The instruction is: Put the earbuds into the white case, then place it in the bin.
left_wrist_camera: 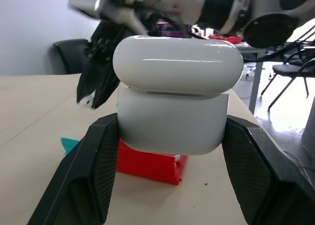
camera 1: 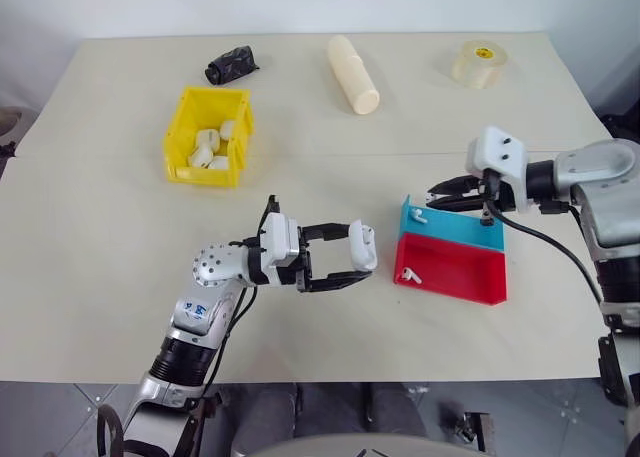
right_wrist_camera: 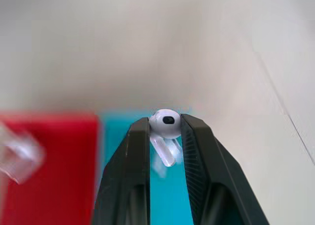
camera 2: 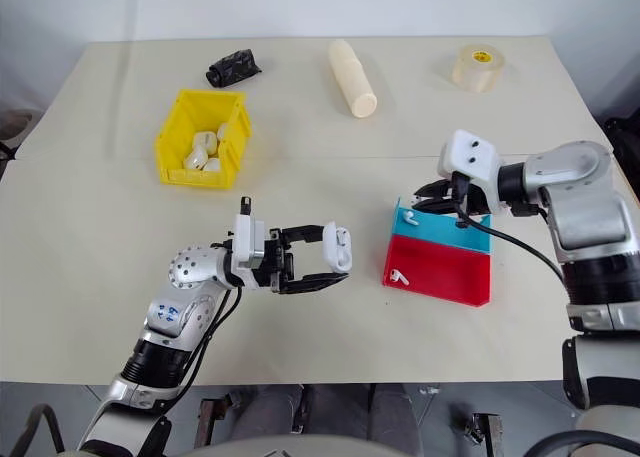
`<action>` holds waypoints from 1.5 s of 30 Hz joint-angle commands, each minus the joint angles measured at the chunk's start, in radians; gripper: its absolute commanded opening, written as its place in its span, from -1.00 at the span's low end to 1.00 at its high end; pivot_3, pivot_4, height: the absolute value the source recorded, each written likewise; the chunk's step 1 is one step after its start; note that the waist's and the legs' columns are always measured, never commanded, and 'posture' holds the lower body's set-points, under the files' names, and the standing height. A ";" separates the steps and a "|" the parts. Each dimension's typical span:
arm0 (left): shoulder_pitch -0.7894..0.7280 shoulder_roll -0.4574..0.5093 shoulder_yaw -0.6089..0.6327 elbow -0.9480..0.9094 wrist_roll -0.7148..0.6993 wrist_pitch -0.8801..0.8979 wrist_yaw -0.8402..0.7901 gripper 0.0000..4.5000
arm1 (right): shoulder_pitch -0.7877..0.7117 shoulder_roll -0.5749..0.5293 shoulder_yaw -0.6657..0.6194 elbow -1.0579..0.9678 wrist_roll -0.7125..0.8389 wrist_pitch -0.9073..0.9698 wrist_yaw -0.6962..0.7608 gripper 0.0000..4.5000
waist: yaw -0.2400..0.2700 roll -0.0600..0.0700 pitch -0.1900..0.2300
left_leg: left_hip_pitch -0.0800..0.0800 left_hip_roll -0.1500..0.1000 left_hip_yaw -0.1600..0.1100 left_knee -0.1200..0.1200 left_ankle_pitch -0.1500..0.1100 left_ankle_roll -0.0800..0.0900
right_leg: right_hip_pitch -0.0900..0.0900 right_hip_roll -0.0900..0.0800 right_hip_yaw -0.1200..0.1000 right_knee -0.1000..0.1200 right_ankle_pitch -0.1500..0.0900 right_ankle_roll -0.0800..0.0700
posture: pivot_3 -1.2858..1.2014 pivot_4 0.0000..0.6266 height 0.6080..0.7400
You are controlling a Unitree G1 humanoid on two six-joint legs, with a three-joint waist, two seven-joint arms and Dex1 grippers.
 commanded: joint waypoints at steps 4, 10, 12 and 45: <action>-0.034 -0.027 0.014 0.045 -0.007 -0.028 0.008 0.22 | 0.148 0.186 -0.252 -0.342 0.508 0.345 -0.229 -0.72 | -0.002 0.000 0.000 | 0.000 0.000 0.000 0.001 0.000 0.000 | 0.000 0.000 0.001 0.001 0.000 0.000 | 0.03 -0.52 1.00; -0.067 -0.047 0.022 0.074 -0.013 -0.016 0.015 0.22 | 0.218 0.329 -0.307 -0.473 0.784 0.455 -0.494 -0.72 | -0.002 0.000 0.000 | 0.000 -0.001 -0.001 0.001 0.000 0.000 | 0.000 -0.001 0.000 0.001 0.000 0.000 | 0.03 -0.52 1.00; -0.076 -0.056 0.026 0.076 -0.021 -0.003 0.023 0.22 | 0.252 0.358 -0.298 -0.504 0.846 0.463 -0.560 -0.72 | -0.002 0.000 0.000 | 0.000 -0.001 -0.001 0.001 0.000 0.000 | 0.000 -0.001 0.000 0.001 0.000 0.000 | 0.03 -0.52 1.00; -0.097 -0.107 0.069 -0.013 -0.135 0.115 0.008 0.22 | 0.504 0.340 -0.095 -0.555 0.787 0.229 -0.614 0.12 | -0.003 0.000 0.000 | 0.000 -0.001 -0.001 0.000 0.000 0.000 | 0.000 0.001 0.001 0.001 0.000 0.000 | 0.03 -0.52 1.00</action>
